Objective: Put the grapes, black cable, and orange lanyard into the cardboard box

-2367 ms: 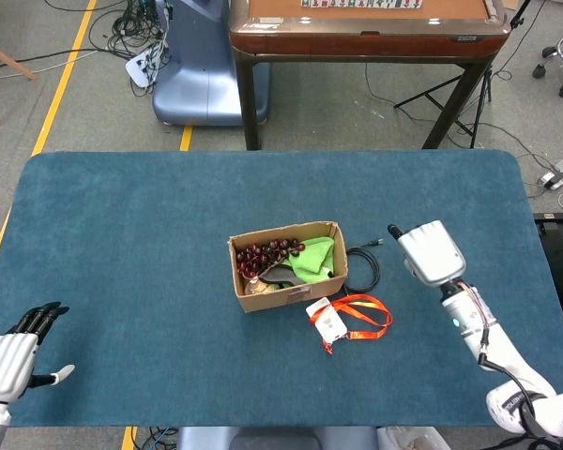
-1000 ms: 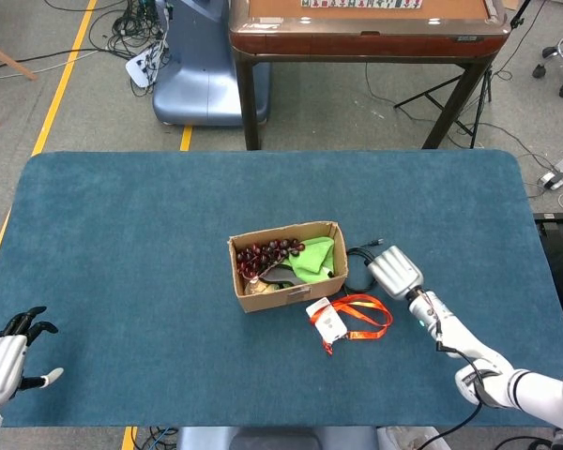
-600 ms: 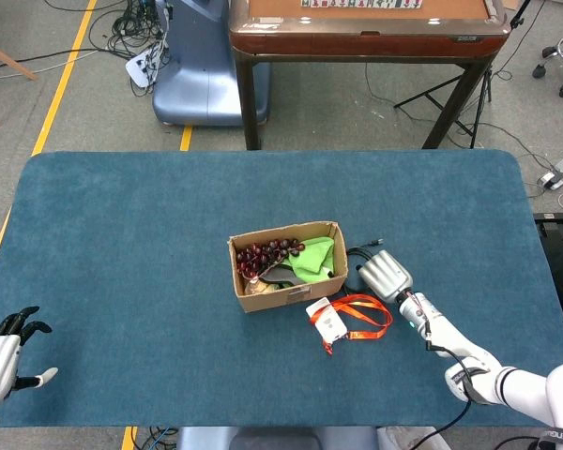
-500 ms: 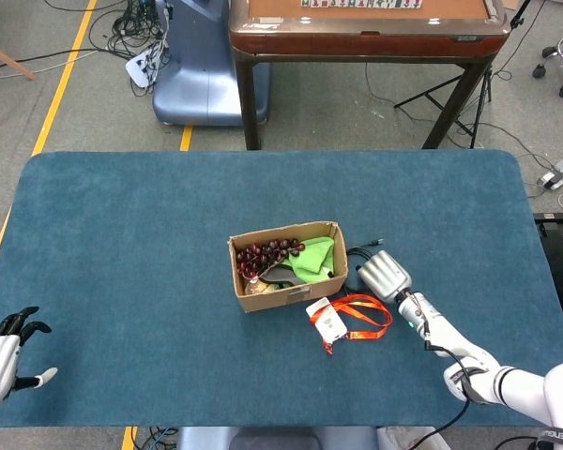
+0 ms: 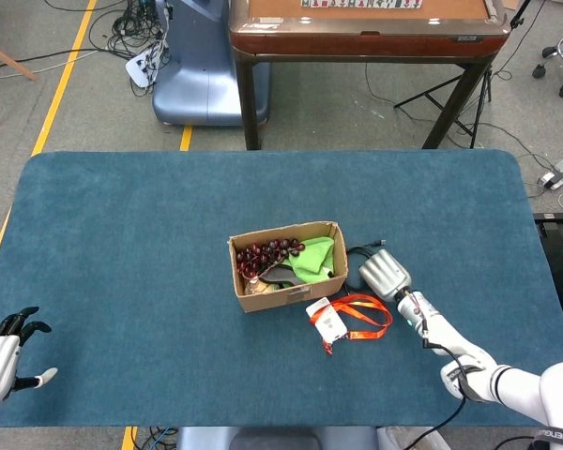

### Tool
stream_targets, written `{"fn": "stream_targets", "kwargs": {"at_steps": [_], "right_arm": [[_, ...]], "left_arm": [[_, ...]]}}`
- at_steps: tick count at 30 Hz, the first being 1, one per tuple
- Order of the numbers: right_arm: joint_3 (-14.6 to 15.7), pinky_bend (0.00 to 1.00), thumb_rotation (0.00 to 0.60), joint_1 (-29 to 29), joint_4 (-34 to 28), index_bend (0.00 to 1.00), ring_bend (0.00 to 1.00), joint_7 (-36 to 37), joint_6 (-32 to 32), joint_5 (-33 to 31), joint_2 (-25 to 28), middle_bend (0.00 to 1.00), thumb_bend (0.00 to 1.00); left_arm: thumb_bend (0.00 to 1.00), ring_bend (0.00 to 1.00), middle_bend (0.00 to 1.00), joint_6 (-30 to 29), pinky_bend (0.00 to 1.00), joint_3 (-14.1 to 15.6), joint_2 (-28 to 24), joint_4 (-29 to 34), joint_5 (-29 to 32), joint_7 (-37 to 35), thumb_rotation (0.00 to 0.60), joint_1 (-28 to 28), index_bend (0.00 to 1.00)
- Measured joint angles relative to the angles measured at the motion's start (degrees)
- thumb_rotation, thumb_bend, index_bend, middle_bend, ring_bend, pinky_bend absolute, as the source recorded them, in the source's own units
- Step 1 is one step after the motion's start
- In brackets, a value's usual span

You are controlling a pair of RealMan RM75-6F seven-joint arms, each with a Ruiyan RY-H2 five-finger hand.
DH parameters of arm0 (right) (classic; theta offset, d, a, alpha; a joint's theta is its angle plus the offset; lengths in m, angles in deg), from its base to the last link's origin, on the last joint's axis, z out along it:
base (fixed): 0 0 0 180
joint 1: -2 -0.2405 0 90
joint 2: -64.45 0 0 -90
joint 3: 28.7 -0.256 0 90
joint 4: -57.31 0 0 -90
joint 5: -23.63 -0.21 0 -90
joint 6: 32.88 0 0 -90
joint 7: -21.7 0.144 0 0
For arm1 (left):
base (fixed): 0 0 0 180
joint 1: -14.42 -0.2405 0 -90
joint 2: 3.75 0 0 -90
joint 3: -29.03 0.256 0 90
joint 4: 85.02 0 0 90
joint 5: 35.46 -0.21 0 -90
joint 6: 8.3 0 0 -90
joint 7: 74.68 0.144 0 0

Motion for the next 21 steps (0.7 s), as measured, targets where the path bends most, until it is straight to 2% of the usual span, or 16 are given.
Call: {"fn": "stream_targets", "kwargs": {"at_steps": [7, 21], "right_arm": [[-0.5, 1.00, 0.600, 0.6, -3.9, 0.72, 1.00, 0.5, -2.9, 0.7, 2.6, 1.00, 0.43], [-3.4, 1.00, 0.600, 3.5, -22.1, 0.72, 1.00, -3.7, -13.3, 1.8, 15.3, 1.00, 0.43]], "left_arm": [[0.01, 0.15, 0.15, 0.0, 0.36, 0.0, 0.0, -0.1, -0.1, 0.0, 0.600, 0.0, 0.35], [0.01, 0.15, 0.15, 0.4, 0.36, 0.0, 0.3, -0.4, -0.7, -0.1, 0.600, 0.4, 0.34]]}}
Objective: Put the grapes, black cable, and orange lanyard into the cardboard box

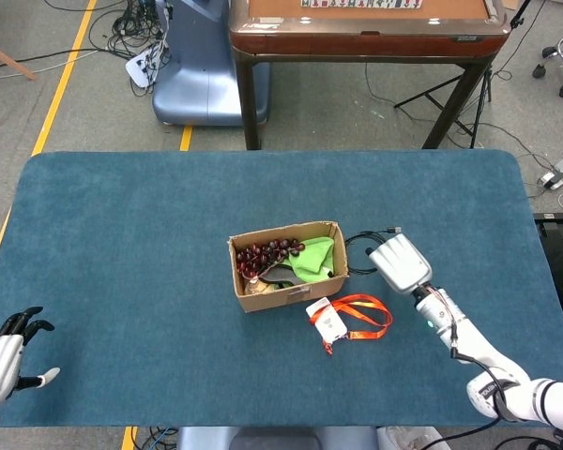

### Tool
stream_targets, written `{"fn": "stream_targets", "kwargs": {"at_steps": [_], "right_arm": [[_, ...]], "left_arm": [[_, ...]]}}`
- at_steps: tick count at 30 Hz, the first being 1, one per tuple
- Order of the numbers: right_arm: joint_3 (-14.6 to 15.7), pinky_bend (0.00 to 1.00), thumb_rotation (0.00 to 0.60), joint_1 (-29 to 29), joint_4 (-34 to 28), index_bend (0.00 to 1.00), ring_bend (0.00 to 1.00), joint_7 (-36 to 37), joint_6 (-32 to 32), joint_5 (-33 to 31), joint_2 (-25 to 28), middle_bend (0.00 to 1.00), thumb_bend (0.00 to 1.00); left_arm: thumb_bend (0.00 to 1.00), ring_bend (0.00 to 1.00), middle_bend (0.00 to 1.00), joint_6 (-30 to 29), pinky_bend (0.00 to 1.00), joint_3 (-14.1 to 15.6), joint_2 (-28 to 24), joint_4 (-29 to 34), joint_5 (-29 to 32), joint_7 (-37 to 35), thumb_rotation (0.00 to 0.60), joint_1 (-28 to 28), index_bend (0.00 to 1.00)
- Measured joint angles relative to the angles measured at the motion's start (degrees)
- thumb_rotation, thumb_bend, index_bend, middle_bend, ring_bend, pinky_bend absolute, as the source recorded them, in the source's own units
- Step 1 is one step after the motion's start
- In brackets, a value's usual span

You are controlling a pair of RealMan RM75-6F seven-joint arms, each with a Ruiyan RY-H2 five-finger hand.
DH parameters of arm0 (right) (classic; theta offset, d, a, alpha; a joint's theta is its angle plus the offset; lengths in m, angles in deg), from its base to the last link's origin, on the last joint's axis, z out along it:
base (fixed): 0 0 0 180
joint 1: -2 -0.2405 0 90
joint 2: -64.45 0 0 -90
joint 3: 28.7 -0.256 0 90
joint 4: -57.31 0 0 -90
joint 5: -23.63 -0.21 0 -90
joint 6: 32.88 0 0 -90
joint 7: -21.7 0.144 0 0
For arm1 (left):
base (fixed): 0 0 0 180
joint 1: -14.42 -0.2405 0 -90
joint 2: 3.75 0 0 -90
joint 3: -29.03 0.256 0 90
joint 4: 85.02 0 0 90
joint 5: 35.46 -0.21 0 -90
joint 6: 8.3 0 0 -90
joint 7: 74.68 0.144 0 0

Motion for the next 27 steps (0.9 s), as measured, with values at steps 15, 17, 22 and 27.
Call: {"fn": "stream_targets", "kwargs": {"at_steps": [15, 17, 22, 27], "right_arm": [[-2.7, 1.00, 0.600, 2.1, -18.4, 0.72, 1.00, -8.3, -7.6, 2.7, 9.6, 1.00, 0.43], [-3.0, 1.00, 0.600, 2.4, -20.5, 0.72, 1.00, -9.4, -8.2, 3.2, 10.6, 1.00, 0.43], [-3.2, 1.00, 0.600, 3.0, -24.1, 0.72, 1.00, -11.2, -9.3, 4.2, 12.3, 1.00, 0.43], [-3.5, 1.00, 0.600, 3.3, -26.4, 0.72, 1.00, -13.0, -9.7, 5.0, 13.1, 1.00, 0.43]], "left_arm": [[0.01, 0.16, 0.16, -0.1, 0.36, -0.1, 0.3, -0.8, -0.7, -1.1, 0.600, 0.1, 0.34], [0.01, 0.16, 0.16, 0.0, 0.36, 0.0, 0.3, -0.8, -0.7, -1.1, 0.600, 0.2, 0.34], [0.01, 0.16, 0.16, 0.1, 0.36, 0.0, 0.3, -0.8, -0.7, -1.2, 0.600, 0.2, 0.34], [0.01, 0.16, 0.16, 0.2, 0.36, 0.0, 0.2, -0.7, -0.6, -1.2, 0.600, 0.2, 0.34]]}}
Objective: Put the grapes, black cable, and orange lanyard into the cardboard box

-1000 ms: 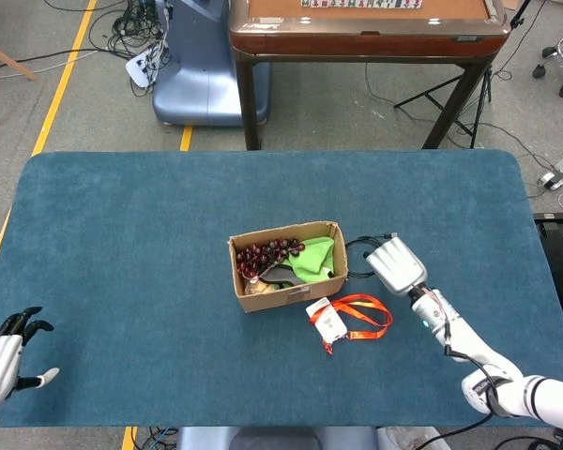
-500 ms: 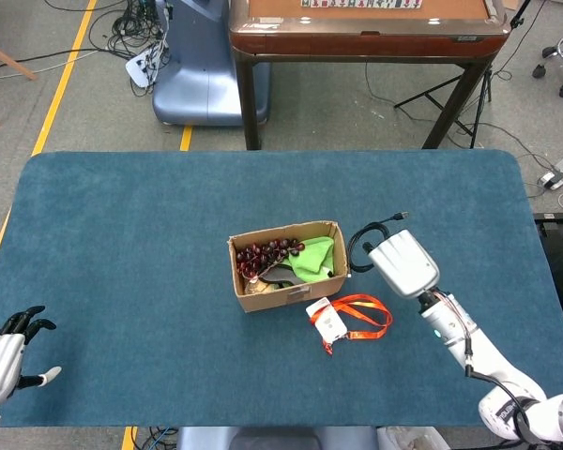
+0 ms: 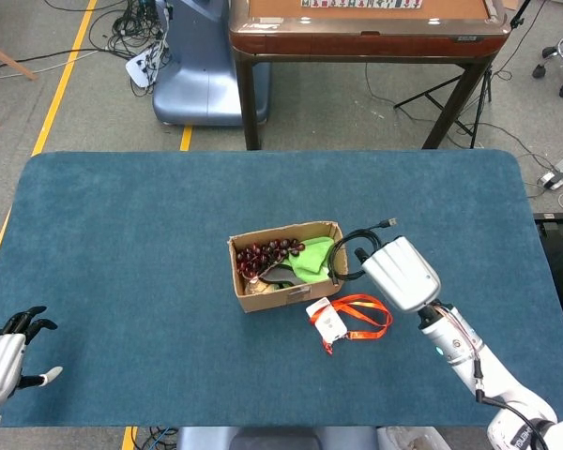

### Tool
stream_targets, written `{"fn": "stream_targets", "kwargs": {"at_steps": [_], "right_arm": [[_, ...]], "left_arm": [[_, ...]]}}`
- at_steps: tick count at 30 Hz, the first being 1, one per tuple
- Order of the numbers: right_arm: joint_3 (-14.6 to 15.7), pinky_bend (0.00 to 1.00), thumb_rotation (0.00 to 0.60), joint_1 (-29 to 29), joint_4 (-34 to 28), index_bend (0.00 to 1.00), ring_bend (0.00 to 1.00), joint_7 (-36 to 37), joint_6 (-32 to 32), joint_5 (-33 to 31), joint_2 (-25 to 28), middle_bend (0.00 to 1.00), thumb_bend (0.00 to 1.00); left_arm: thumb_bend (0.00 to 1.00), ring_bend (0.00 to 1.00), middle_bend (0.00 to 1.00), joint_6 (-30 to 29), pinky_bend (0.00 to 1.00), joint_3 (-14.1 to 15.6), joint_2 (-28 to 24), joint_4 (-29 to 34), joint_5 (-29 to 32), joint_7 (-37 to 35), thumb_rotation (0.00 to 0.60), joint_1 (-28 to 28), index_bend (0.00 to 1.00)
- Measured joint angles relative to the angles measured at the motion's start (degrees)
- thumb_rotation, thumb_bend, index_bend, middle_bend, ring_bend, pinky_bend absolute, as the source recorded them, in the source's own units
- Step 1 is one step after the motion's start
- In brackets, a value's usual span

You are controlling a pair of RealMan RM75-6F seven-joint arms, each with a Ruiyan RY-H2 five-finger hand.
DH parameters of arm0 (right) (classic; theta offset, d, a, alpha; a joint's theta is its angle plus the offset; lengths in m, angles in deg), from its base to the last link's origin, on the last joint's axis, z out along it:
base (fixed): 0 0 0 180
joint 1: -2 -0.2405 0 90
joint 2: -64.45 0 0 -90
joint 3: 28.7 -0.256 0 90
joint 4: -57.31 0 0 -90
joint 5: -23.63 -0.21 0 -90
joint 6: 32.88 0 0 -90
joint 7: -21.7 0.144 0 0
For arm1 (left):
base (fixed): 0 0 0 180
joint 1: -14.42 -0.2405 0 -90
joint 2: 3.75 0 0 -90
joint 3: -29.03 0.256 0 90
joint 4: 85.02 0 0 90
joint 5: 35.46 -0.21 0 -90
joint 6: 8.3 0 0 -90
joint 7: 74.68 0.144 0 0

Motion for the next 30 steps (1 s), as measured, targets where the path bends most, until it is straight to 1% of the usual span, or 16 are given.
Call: {"fn": "stream_targets", "kwargs": {"at_steps": [4, 7, 12, 17, 19, 21, 22, 23, 24, 26, 28, 30], "right_arm": [[-0.7, 1.00, 0.600, -0.4, -1.1, 0.72, 1.00, -1.0, 0.2, 0.0, -0.5, 1.00, 0.43], [-1.4, 1.00, 0.600, -1.3, -1.0, 0.72, 1.00, -1.7, 1.2, -1.1, -1.9, 1.00, 0.43], [-2.7, 1.00, 0.600, -3.5, 0.2, 0.72, 1.00, -3.3, 3.2, -3.7, -5.6, 1.00, 0.43], [-4.1, 1.00, 0.600, -6.1, 3.0, 0.72, 1.00, -5.4, 4.6, -7.0, -10.5, 1.00, 0.42], [-4.5, 1.00, 0.600, -6.9, 4.2, 0.71, 1.00, -5.8, 5.1, -8.2, -12.3, 1.00, 0.40], [-4.9, 1.00, 0.600, -7.9, 5.6, 0.63, 1.00, -6.1, 5.6, -9.8, -14.3, 1.00, 0.26], [-5.0, 1.00, 0.600, -8.3, 6.2, 0.54, 1.00, -6.3, 5.8, -10.4, -15.0, 1.00, 0.13], [-5.1, 1.00, 0.600, -8.8, 6.8, 0.46, 1.00, -6.4, 6.0, -10.8, -15.8, 1.00, 0.05], [-5.1, 1.00, 0.600, -9.0, 7.0, 0.40, 1.00, -6.3, 6.0, -11.0, -16.2, 1.00, 0.01], [-4.9, 1.00, 0.600, -9.1, 7.0, 0.30, 1.00, -5.9, 5.8, -10.8, -16.4, 1.00, 0.00], [-4.6, 1.00, 0.600, -8.9, 6.5, 0.24, 1.00, -5.3, 5.2, -10.2, -15.8, 1.00, 0.00], [-4.4, 1.00, 0.600, -8.6, 5.8, 0.21, 1.00, -4.6, 4.6, -9.4, -15.1, 1.00, 0.00]], "left_arm": [[0.01, 0.16, 0.16, 0.0, 0.36, 0.0, 0.0, 0.0, -0.1, 0.0, 0.600, 0.0, 0.34], [0.01, 0.16, 0.16, -0.1, 0.36, 0.1, 0.0, 0.1, -0.3, -0.2, 0.600, 0.0, 0.34], [0.01, 0.16, 0.16, -0.2, 0.36, 0.1, -0.3, 0.1, -0.5, -0.8, 0.600, -0.1, 0.34], [0.01, 0.16, 0.16, -0.5, 0.36, 0.2, -0.5, 0.2, -0.9, -1.4, 0.600, -0.2, 0.34], [0.01, 0.16, 0.16, -0.5, 0.36, 0.3, -0.5, 0.2, -1.2, -1.5, 0.600, -0.3, 0.34], [0.01, 0.16, 0.16, -0.6, 0.36, 0.4, -0.6, 0.2, -1.3, -1.7, 0.600, -0.3, 0.34], [0.01, 0.16, 0.16, -0.6, 0.36, 0.4, -0.7, 0.2, -1.4, -1.8, 0.600, -0.3, 0.34], [0.01, 0.16, 0.16, -0.6, 0.36, 0.4, -0.7, 0.2, -1.3, -1.9, 0.600, -0.3, 0.34], [0.01, 0.16, 0.16, -0.6, 0.36, 0.4, -0.8, 0.2, -1.3, -2.0, 0.600, -0.4, 0.34], [0.01, 0.16, 0.16, -0.7, 0.36, 0.4, -0.8, 0.2, -1.4, -2.1, 0.600, -0.4, 0.34], [0.01, 0.16, 0.16, -0.7, 0.36, 0.4, -0.8, 0.2, -1.4, -2.0, 0.600, -0.4, 0.34], [0.01, 0.16, 0.16, -0.6, 0.36, 0.4, -0.8, 0.2, -1.4, -1.8, 0.600, -0.4, 0.34]]}}
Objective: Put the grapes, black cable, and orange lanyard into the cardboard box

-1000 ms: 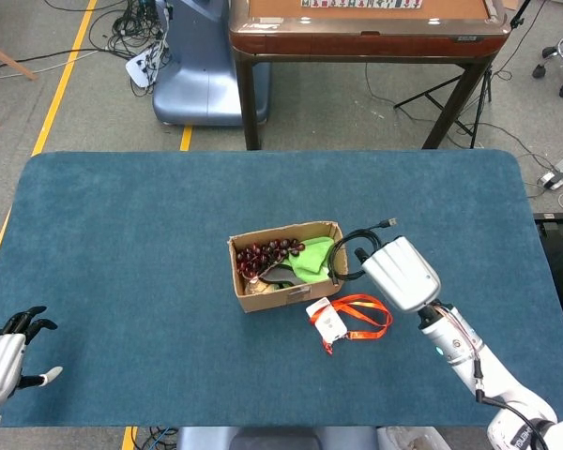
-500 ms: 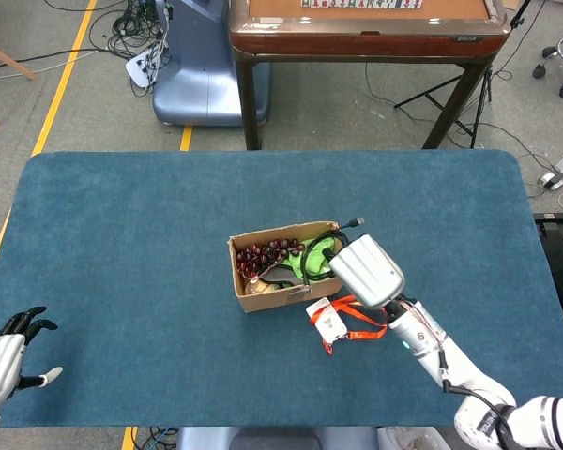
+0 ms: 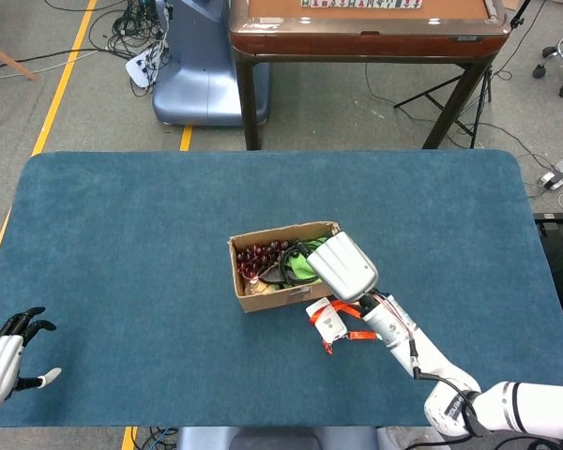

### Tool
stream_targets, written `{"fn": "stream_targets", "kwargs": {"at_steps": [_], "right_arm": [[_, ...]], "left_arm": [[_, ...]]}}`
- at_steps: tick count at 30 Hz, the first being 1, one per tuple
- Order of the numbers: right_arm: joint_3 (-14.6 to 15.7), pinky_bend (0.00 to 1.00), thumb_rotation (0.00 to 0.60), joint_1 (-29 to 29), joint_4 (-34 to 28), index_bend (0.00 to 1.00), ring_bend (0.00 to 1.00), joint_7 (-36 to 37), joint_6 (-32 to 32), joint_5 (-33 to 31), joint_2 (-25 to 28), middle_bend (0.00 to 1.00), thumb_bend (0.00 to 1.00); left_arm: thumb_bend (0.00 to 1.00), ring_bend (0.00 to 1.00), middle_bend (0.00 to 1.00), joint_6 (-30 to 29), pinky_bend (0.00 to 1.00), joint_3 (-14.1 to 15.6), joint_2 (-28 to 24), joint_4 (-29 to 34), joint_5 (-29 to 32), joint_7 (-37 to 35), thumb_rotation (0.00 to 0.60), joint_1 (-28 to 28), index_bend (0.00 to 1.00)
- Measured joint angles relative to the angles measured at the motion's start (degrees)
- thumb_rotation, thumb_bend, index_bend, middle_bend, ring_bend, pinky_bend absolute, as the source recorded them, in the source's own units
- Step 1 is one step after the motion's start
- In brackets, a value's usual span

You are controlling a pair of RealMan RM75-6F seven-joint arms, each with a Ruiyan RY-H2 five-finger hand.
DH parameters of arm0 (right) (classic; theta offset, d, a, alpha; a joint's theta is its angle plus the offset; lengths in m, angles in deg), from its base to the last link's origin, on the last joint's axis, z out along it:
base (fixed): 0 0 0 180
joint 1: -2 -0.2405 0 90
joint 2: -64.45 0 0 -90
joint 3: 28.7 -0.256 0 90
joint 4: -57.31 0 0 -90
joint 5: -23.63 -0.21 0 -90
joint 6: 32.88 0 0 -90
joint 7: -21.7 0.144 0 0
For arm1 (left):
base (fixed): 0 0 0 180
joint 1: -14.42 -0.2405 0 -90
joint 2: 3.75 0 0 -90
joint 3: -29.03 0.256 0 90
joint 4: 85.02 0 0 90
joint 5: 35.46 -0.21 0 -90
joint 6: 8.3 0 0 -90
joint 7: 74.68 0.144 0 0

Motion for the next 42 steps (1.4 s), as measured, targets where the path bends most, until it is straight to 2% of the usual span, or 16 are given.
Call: {"fn": "stream_targets", "kwargs": {"at_steps": [7, 14, 21, 26, 36, 42], "right_arm": [[2.3, 1.00, 0.600, 2.5, -3.5, 0.20, 1.00, 3.4, -2.5, 5.5, 4.3, 1.00, 0.00], [8.7, 1.00, 0.600, 7.8, -5.9, 0.27, 1.00, 7.0, -5.9, 15.4, 10.4, 1.00, 0.00], [14.0, 1.00, 0.600, 11.7, -3.8, 0.29, 1.00, 11.9, -7.2, 22.3, 12.2, 1.00, 0.00], [15.3, 1.00, 0.600, 12.3, -0.4, 0.33, 1.00, 13.4, -4.6, 23.3, 10.9, 1.00, 0.00], [15.5, 1.00, 0.600, 11.0, 4.9, 0.40, 1.00, 14.5, 3.4, 21.4, 6.3, 1.00, 0.00], [15.8, 1.00, 0.600, 10.2, 7.8, 0.48, 1.00, 16.1, 6.2, 21.0, 3.5, 1.00, 0.01]], "left_arm": [[0.01, 0.16, 0.16, 0.1, 0.36, -0.1, 0.2, 0.1, 0.2, 0.7, 0.600, 0.0, 0.34], [0.01, 0.16, 0.16, 0.3, 0.36, -0.2, 0.5, 0.1, 0.8, 1.3, 0.600, 0.2, 0.34], [0.01, 0.16, 0.16, 0.7, 0.36, -0.2, 0.7, 0.0, 1.1, 1.9, 0.600, 0.3, 0.34], [0.01, 0.16, 0.16, 0.6, 0.36, -0.2, 0.7, 0.0, 1.2, 1.8, 0.600, 0.3, 0.34], [0.01, 0.16, 0.16, 0.7, 0.36, -0.2, 0.6, 0.1, 1.8, 2.5, 0.600, 0.2, 0.34], [0.01, 0.16, 0.16, 1.0, 0.36, -0.2, 1.0, -0.3, 2.6, 3.3, 0.600, 0.2, 0.34]]}}
